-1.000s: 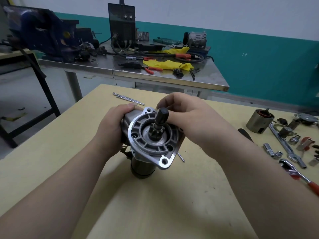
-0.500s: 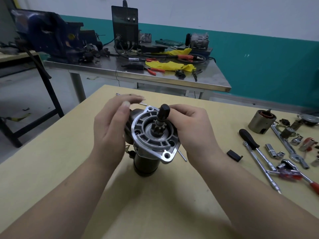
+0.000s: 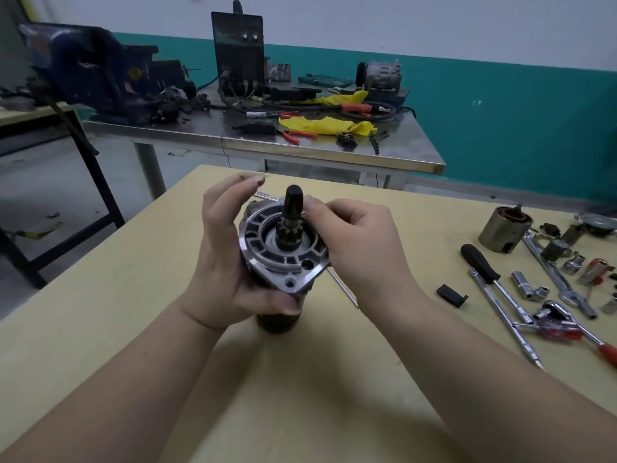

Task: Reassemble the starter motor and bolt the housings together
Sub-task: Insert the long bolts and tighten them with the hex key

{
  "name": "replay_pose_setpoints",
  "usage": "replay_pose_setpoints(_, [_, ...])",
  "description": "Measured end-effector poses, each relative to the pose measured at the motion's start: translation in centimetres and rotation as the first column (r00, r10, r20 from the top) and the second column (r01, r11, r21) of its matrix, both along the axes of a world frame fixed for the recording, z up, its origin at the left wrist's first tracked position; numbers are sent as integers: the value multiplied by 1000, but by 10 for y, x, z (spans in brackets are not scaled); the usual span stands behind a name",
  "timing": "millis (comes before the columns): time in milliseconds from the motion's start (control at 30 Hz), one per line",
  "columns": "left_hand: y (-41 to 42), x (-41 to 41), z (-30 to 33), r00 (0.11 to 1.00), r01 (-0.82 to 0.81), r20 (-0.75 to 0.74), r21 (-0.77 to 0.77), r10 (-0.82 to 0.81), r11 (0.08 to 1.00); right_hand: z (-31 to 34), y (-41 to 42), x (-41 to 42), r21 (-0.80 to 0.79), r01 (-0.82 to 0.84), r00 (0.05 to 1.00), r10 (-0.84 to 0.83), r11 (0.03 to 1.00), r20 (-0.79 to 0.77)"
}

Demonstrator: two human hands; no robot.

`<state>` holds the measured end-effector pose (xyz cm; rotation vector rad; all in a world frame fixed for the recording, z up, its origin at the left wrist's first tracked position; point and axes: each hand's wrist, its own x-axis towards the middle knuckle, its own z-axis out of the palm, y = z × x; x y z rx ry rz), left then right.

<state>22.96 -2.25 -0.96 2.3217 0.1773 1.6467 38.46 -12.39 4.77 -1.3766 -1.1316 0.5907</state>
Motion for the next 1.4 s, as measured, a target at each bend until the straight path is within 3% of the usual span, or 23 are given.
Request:
replay_pose_setpoints(167, [-1, -9, -14, 999, -40, -20, -189, 37, 981, -9, 1, -5, -103, -120, 952, 85, 987, -295])
replay_pose_setpoints(233, [-9, -11, -23, 999, -43, -11, -251, 42, 967, -10, 1, -9, -83, -106, 944, 74, 991, -322])
replay_pose_setpoints(467, [-28, 10, -30, 981, -5, 178, -391, 81, 921, -22, -3, -23, 55, 112, 980, -101, 992, -170])
replay_pose_setpoints(567, [-20, 0, -26, 988, 77, 156, -474, -3, 877, -31, 7, -1, 94, 212, 970, -198, 973, -139])
replay_pose_setpoints(633, [-10, -8, -21, 989, 150, 93, -530, -118, 835, -32, 12, 21, 130, 112, 994, -111, 985, -19])
replay_pose_setpoints(667, [-6, -10, -18, 979, 199, 74, -565, -191, 800, -29, 14, 32, 95, -45, 998, 39, 994, 58])
replay_pose_setpoints(767, [4, -15, -13, 930, 301, 47, -665, -365, 683, -23, 14, 54, -107, -456, 859, 468, 884, 209])
replay_pose_setpoints(800, [6, -16, -13, 918, 313, 45, -692, -394, 651, -21, 14, 56, -136, -483, 821, 501, 865, 274])
replay_pose_setpoints(867, [7, -19, -16, 898, 341, 76, -740, -433, 580, -21, 14, 56, -90, -410, 826, 411, 908, 387])
replay_pose_setpoints(967, [3, -20, -21, 893, 355, 129, -792, -431, 498, -22, 16, 50, 17, -306, 899, 284, 952, 334])
replay_pose_setpoints(1100, [-8, -9, -26, 951, 205, 20, -789, -309, 579, -21, 17, 34, 26, -177, 959, 167, 984, 231])
replay_pose_setpoints(1200, [-10, -3, -30, 985, 134, 36, -766, -166, 628, -19, 19, 24, 15, -141, 952, 131, 990, 278])
replay_pose_setpoints(1333, [-8, -2, -30, 987, 138, 58, -776, -147, 616, -18, 19, 18, -28, -119, 905, 121, 992, 408])
replay_pose_setpoints(1400, [-8, -2, -27, 989, 123, 48, -792, -140, 598, -14, 19, 23, -102, -164, 881, 192, 981, 432])
